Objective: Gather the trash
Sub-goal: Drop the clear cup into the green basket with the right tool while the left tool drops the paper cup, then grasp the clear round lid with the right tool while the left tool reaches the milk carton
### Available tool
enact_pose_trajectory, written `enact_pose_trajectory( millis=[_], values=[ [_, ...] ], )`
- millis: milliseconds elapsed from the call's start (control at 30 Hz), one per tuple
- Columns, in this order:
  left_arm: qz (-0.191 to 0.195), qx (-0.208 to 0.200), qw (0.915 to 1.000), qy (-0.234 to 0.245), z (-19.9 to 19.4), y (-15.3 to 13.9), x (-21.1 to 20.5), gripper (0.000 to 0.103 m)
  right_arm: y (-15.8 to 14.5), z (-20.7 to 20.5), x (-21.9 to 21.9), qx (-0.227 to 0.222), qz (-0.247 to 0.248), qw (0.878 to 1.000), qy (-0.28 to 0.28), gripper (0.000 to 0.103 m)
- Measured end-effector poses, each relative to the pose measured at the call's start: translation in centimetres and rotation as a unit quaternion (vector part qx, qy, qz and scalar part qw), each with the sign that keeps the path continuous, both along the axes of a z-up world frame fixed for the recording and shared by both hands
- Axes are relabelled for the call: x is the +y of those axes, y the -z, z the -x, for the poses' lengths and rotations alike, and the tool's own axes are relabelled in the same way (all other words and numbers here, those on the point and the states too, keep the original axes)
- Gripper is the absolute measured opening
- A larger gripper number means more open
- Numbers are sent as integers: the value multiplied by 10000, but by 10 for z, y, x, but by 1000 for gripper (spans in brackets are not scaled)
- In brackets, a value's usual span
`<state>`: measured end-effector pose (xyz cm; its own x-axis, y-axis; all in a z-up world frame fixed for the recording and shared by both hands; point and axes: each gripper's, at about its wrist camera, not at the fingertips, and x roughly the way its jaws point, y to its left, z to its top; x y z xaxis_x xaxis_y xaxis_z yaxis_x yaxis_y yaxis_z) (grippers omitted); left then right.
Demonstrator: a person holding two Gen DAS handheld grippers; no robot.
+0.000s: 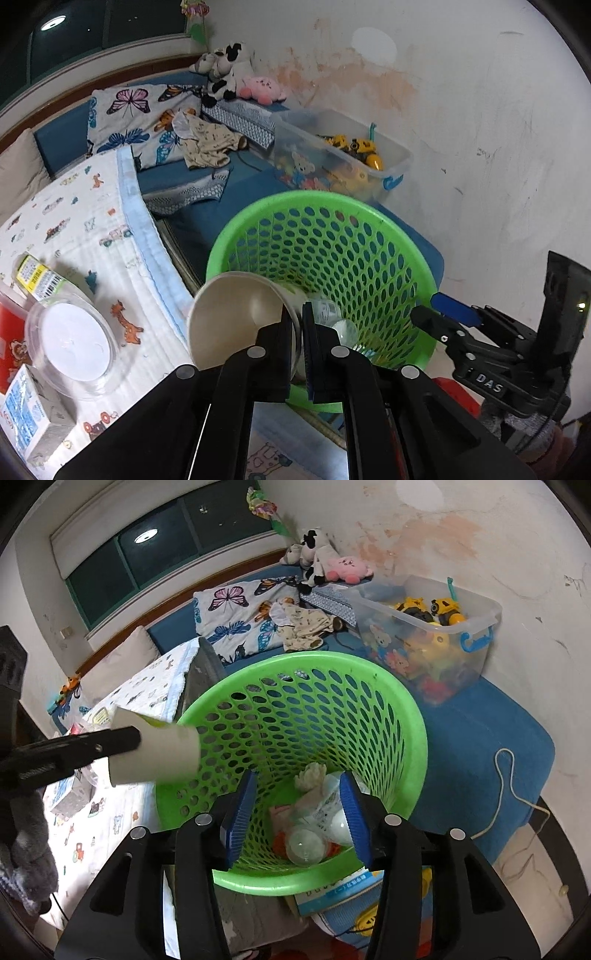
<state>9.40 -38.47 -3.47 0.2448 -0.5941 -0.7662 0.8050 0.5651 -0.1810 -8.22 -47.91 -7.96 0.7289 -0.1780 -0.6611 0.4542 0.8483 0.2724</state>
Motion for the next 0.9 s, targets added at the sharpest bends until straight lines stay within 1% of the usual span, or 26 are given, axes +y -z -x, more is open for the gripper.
enact_pose_trajectory(
  millis=[100, 167, 200, 233, 300, 400, 567, 767, 833, 900],
  values=[
    [-43, 37, 9999, 83, 1, 6, -3, 6, 0, 0, 1, -4, -10, 10000, -7, 48],
    [-48, 78, 9999, 137, 2, 9, -4, 10, 1, 0, 2, -8, -37, 10000, -24, 48],
    [-46, 89, 9998, 148, 2, 10, -3, 17, 1, 0, 2, -7, -36, 10000, -22, 48],
    [-44, 103, 9998, 153, 3, 11, -2, 31, 1, 0, 2, -8, -39, 10000, -25, 48],
    [1, 44, 9999, 109, 5, 11, 2, 47, 1, -1, 3, -7, -46, 10000, -35, 48],
    [21, 14, 9999, 124, 7, 9, 6, 47, 1, -1, 5, -2, -45, 10000, -47, 48],
    [104, -51, 9999, 1, 5, 1, 28, 47, -3, -2, 9, -17, -14, 9999, -107, 49],
    [85, -257, 9986, -453, -7, -8, 73, 49, -10, -8, 18, -60, 55, 9997, -239, 53],
    [75, -320, 9973, -650, -13, -9, 92, 53, -13, -12, 23, -80, 82, 9995, -304, 54],
    [27, -419, 9956, -837, -17, -11, 111, 53, -15, -15, 28, -101, 107, 9992, -378, 55]
  ],
)
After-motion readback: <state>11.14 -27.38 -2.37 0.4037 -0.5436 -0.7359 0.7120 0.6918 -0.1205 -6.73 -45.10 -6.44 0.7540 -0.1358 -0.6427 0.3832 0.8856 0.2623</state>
